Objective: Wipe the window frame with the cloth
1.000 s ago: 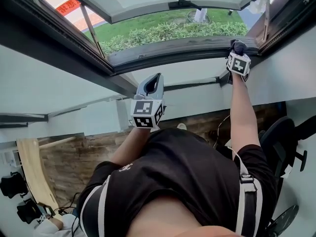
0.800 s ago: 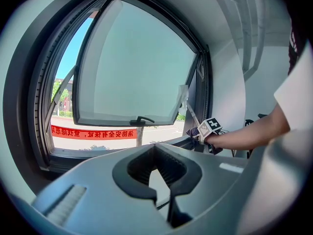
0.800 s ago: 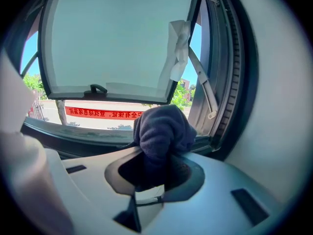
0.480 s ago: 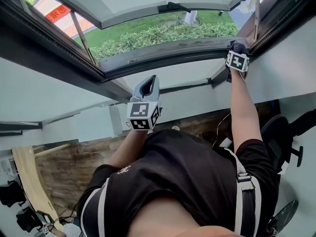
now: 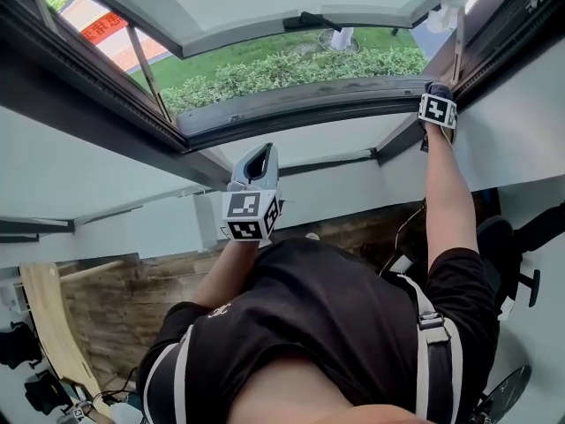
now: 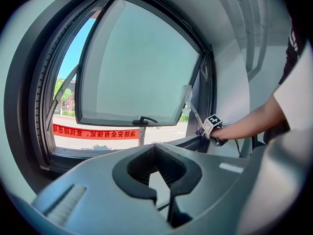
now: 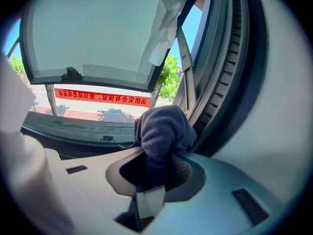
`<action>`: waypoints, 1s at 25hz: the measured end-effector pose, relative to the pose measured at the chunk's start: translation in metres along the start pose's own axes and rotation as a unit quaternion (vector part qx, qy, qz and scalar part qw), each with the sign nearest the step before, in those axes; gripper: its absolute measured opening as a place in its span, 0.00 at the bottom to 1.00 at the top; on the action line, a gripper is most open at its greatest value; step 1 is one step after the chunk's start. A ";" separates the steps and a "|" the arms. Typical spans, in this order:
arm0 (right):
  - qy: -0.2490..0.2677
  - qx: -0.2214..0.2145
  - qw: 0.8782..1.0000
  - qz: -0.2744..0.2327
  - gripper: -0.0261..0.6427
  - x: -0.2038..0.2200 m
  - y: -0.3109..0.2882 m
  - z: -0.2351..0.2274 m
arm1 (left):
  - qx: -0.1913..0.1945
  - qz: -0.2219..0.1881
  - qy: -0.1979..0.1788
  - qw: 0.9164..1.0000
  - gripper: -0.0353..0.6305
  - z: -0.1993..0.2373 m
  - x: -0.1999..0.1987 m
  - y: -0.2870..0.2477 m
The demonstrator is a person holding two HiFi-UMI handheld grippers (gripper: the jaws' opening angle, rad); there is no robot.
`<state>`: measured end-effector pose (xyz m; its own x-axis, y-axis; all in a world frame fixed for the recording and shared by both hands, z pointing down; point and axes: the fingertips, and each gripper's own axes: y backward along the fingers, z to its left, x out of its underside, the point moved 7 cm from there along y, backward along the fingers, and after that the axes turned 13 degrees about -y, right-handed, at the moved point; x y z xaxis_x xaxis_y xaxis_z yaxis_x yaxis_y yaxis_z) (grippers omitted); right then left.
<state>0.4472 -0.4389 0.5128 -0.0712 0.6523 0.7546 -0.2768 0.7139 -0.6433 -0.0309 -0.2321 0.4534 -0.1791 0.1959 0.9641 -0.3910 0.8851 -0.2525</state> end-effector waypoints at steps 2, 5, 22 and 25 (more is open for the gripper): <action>0.013 0.004 1.000 0.004 0.14 -0.005 -0.005 -0.008 | -0.004 0.003 0.000 1.000 0.07 0.001 0.002 0.000; 0.031 0.003 1.000 0.003 0.13 -0.011 -0.006 -0.013 | -0.007 0.009 0.000 1.000 0.07 0.003 0.005 0.001; 0.035 0.012 0.998 -0.057 0.16 -0.003 0.004 -0.012 | -0.039 0.010 -0.011 0.999 0.07 0.020 -0.001 0.044; 0.007 0.019 0.995 -0.094 0.17 -0.001 0.017 -0.001 | -0.041 0.006 -0.007 0.999 0.07 0.026 -0.001 0.052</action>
<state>0.4432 -0.4274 0.5011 -0.0006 0.5122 0.8588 -0.3198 0.8137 -0.4855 -0.0751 -0.1969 0.4374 -0.1965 0.2005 0.9598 -0.3128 0.9149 -0.2552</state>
